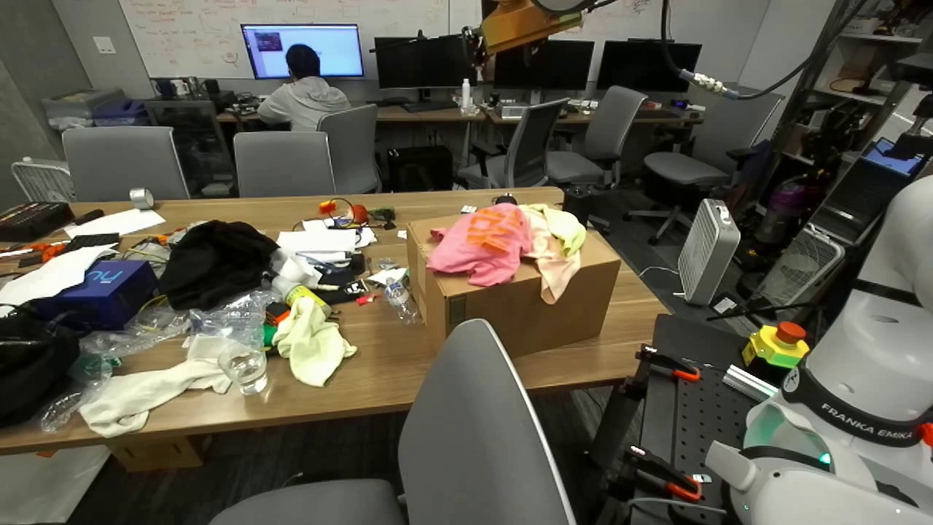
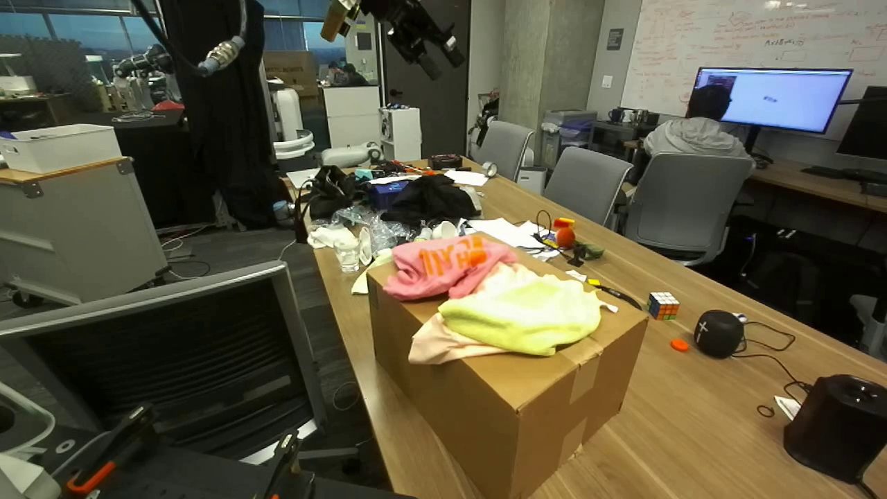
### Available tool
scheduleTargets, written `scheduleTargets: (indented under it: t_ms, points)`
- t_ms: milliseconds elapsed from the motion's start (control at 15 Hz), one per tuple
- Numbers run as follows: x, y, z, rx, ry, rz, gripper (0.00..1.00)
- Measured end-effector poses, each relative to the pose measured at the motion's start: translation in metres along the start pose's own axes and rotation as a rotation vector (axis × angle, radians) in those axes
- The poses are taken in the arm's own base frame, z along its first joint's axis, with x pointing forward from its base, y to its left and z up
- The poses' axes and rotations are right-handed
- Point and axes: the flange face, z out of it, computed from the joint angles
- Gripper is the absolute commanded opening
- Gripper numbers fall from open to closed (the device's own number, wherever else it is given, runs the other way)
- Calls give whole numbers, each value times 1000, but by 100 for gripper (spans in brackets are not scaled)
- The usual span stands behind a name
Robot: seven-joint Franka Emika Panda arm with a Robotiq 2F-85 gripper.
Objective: Move the peach shirt, the green towel and the pink shirt on the top of the box
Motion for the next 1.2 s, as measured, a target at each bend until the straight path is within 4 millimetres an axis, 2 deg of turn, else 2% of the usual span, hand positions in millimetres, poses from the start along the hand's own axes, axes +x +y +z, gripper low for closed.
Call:
scheduleTargets:
  t_ms: [200, 333, 600, 800, 1200]
  points:
    - [-31, -15, -8, 72, -91, -120, 100]
    - [-49, -18, -15, 126, -145, -205, 100]
    - [-66, -5, -22, 223, -227, -393, 100]
    - [-70, 15, -22, 286, -282, -525, 100]
    - [-64, 94, -23, 377, -275, -653, 100]
